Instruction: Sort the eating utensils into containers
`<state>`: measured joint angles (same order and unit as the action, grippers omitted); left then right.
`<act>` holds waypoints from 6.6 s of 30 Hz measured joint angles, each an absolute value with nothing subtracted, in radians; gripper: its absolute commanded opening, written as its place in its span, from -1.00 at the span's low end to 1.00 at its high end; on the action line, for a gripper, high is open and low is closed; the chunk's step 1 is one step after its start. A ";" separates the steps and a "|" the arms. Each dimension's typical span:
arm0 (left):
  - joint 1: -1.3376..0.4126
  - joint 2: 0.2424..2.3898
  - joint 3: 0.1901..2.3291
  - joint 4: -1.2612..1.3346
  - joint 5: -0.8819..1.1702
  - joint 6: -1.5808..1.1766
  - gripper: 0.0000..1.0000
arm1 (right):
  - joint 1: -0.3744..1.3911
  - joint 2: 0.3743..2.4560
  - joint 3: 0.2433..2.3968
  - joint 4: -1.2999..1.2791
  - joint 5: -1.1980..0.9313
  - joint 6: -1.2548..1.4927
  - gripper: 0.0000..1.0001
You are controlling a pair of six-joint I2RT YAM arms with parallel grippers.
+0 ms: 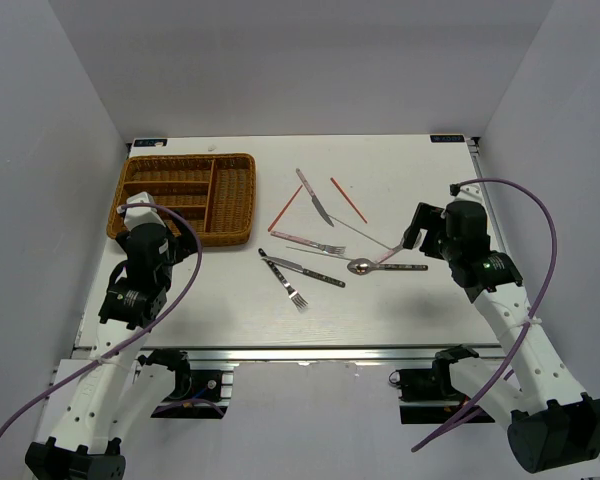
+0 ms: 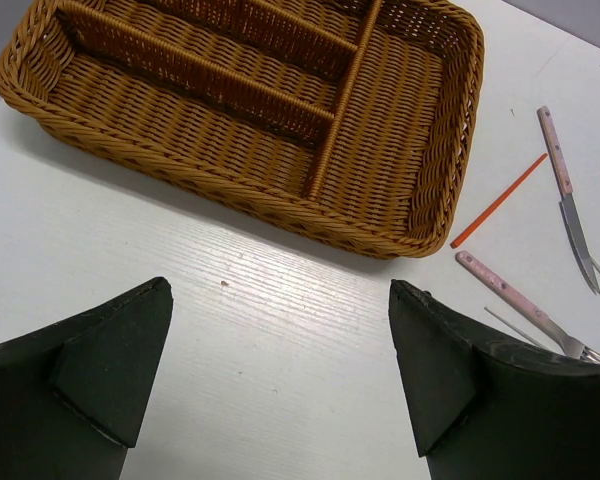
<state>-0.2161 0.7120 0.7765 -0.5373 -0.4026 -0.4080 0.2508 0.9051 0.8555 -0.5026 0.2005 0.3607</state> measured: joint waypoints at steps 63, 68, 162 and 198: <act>-0.216 0.752 0.773 -0.537 -0.349 -0.408 0.96 | 0.467 1.767 1.111 -0.554 0.575 1.132 -1.00; -0.216 0.752 0.773 -0.537 -0.349 -0.408 0.96 | 0.467 1.725 1.137 -0.586 0.620 1.135 -1.00; -0.992 1.866 1.516 -0.318 -0.093 -0.082 0.81 | 0.408 0.631 1.262 -0.724 0.575 0.466 0.79; -1.084 2.417 1.876 -0.207 0.193 0.148 -1.00 | 0.408 0.526 1.271 -0.829 0.374 0.366 0.79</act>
<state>-1.0843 2.4168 1.8755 -0.2066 0.1932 0.1478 0.4076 0.5259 1.2705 -0.8291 0.3744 0.3660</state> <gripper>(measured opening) 0.238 0.894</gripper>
